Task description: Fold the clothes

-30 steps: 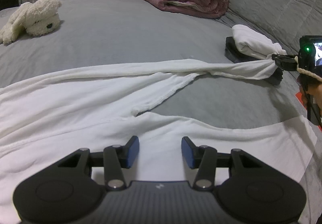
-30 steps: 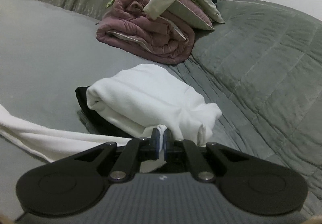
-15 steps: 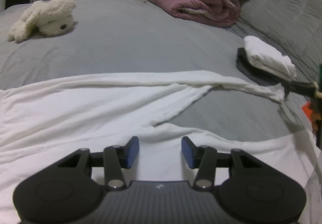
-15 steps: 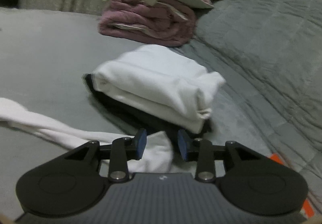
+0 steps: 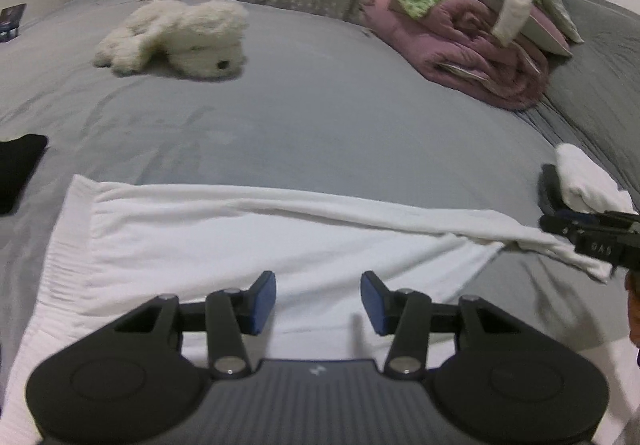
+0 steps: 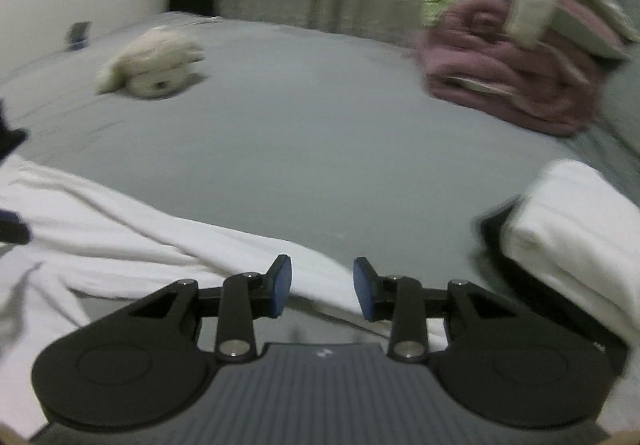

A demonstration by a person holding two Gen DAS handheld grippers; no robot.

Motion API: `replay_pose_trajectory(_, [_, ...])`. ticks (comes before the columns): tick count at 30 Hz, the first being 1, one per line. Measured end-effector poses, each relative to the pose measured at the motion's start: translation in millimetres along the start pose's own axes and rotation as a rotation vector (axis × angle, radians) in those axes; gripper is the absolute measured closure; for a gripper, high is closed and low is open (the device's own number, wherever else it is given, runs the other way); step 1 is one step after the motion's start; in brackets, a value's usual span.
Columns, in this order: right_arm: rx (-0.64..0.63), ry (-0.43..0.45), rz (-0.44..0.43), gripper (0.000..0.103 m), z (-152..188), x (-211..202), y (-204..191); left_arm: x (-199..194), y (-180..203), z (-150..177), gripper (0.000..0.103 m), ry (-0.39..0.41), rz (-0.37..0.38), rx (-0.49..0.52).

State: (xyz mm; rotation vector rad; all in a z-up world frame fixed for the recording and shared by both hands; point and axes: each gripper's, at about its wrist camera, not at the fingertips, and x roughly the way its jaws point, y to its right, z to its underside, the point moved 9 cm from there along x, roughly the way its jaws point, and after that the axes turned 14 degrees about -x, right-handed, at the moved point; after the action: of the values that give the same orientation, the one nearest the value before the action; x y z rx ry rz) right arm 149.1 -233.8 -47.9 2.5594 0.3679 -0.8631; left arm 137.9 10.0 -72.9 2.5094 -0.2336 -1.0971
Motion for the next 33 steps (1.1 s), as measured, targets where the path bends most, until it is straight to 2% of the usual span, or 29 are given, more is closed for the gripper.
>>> replay_pose_trajectory(8, [-0.074,-0.038,-0.124,0.066,-19,40,-35,10,-9,7,0.055,-0.021,-0.036,0.004])
replay_pose_trajectory(13, [-0.097,-0.064,-0.151,0.08,-15,53,-44,12,-5,13,0.055,-0.017,-0.055,0.049])
replay_pose_trajectory(17, [-0.091,-0.067,-0.166,0.099,-15,56,-44,12,-7,13,0.055,-0.021,-0.052,0.04])
replay_pose_trajectory(24, [-0.136,-0.036,-0.117,0.102,-24,47,-43,9,-6,13,0.055,-0.021,-0.046,0.021])
replay_pose_trajectory(33, [-0.158,0.041,-0.025,0.103,-59,41,-26,-2,-19,-4,0.055,0.002,-0.076,-0.01])
